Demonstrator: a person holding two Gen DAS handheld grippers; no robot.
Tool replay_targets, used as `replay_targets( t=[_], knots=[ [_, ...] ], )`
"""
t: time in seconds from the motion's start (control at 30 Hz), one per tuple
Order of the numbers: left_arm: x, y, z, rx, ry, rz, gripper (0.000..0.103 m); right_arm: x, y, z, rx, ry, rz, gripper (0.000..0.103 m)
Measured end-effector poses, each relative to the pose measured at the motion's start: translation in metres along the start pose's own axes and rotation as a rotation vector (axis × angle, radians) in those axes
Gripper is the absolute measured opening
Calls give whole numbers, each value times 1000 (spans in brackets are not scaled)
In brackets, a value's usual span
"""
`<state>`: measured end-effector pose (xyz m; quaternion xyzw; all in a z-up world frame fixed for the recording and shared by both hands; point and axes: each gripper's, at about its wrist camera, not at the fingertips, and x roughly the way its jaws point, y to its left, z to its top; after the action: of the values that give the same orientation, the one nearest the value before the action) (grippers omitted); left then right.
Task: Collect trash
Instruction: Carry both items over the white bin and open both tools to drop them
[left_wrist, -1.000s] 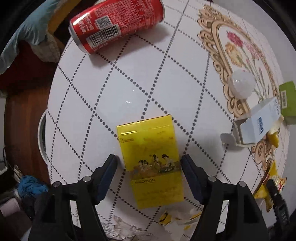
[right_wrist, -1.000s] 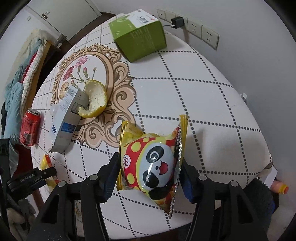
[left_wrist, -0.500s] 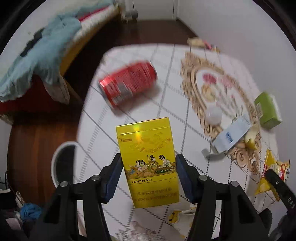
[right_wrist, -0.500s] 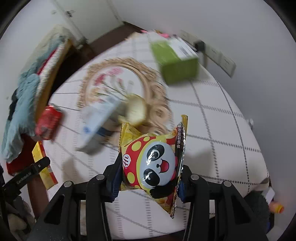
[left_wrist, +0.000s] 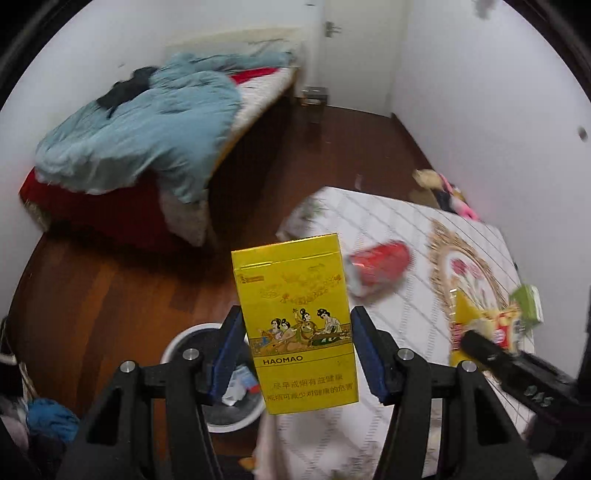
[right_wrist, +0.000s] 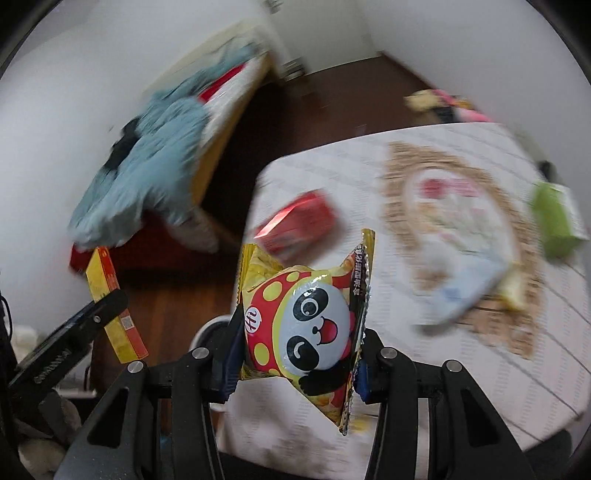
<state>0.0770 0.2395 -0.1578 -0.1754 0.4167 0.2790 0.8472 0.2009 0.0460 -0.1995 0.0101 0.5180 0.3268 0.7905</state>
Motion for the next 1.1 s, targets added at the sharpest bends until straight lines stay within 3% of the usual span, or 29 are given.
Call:
replay_targets(
  t=[0.2, 0.33, 0.67, 0.73, 0.77, 0.8, 0.87, 0.9, 0.93, 1.1],
  knots=[
    [42, 97, -14, -144, 116, 41, 55, 98, 89, -15, -141, 172, 68, 49],
    [83, 145, -33, -233, 219, 44, 55, 170, 139, -32, -269, 311, 59, 49],
    [162, 214, -75, -391, 409, 50, 58, 294, 189, -58, -414, 563, -19, 50],
    [167, 224, -82, -415, 420, 66, 74, 316, 193, -62, -430, 616, -42, 52],
    [169, 228, -85, -424, 423, 81, 89, 324, 195, -63, -437, 638, -47, 52],
    [170, 233, -90, -438, 426, 92, 97, 333, 196, -65, -443, 665, -55, 54],
    [170, 241, -95, -460, 435, 102, 98, 343, 198, -68, -451, 694, -48, 71],
    [170, 245, -98, -468, 442, 114, 98, 345, 200, -70, -455, 701, -40, 86],
    [168, 247, -99, -469, 437, 127, 98, 344, 201, -71, -457, 704, -28, 92],
    [156, 250, -101, -450, 394, 192, 98, 342, 210, -72, -488, 702, -42, 98]
  ],
)
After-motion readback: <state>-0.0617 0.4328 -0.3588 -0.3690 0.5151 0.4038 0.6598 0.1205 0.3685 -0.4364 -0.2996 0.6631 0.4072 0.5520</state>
